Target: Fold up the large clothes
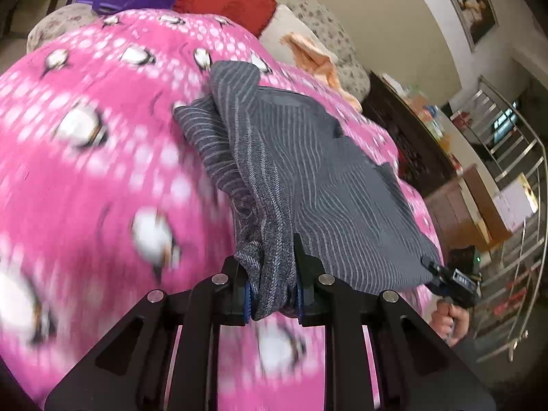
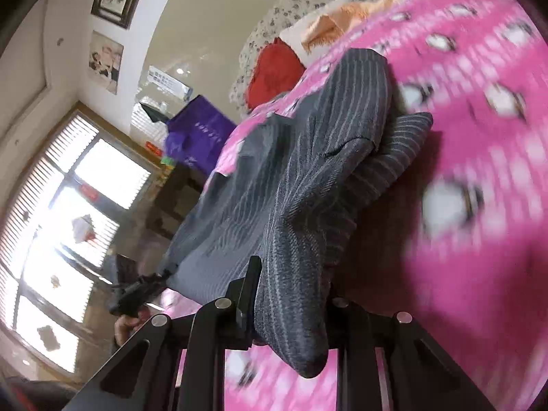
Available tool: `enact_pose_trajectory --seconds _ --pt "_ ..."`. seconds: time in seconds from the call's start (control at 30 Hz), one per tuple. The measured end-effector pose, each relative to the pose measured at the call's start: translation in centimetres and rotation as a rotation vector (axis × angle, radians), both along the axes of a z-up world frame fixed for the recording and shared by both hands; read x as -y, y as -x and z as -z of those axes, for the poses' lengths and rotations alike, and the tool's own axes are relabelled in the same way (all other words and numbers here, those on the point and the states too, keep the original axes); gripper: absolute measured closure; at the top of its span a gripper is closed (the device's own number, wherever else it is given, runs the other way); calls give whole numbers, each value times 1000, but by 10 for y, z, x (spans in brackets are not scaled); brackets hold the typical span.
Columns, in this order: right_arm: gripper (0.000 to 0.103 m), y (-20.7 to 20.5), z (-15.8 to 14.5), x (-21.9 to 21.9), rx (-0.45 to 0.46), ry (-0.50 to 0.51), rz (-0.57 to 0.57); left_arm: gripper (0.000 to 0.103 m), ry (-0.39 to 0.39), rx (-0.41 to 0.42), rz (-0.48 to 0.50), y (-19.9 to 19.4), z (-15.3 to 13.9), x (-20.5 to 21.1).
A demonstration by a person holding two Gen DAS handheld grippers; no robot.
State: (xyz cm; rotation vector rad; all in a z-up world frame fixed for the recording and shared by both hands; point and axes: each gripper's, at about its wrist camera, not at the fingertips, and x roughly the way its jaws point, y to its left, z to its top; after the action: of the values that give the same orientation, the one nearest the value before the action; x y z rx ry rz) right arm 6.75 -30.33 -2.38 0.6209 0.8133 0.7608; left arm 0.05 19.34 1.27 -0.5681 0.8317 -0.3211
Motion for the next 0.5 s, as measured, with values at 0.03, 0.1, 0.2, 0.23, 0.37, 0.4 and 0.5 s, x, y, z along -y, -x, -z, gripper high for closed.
enact_pose_trajectory --seconds 0.03,0.1,0.2,0.23,0.37,0.4,0.5 --pt "82 14 3 3 -11 -27 -4 86 -5 -3 8 9 -1 1" --pt "82 28 9 7 -37 -60 -1 85 1 -17 25 23 1 4" --pt "80 31 31 10 -108 -61 4 77 -22 -54 10 21 20 4" --pt "80 28 41 13 -156 -68 13 76 -9 -83 -2 19 30 0" --pt "75 31 41 40 -219 -97 73 71 -6 -50 -49 26 20 -17" --pt "75 34 32 49 -201 -81 99 70 -45 -18 -80 29 10 -23" --pt "75 41 -2 81 -120 -13 248 70 -109 54 -162 32 -19 -40"
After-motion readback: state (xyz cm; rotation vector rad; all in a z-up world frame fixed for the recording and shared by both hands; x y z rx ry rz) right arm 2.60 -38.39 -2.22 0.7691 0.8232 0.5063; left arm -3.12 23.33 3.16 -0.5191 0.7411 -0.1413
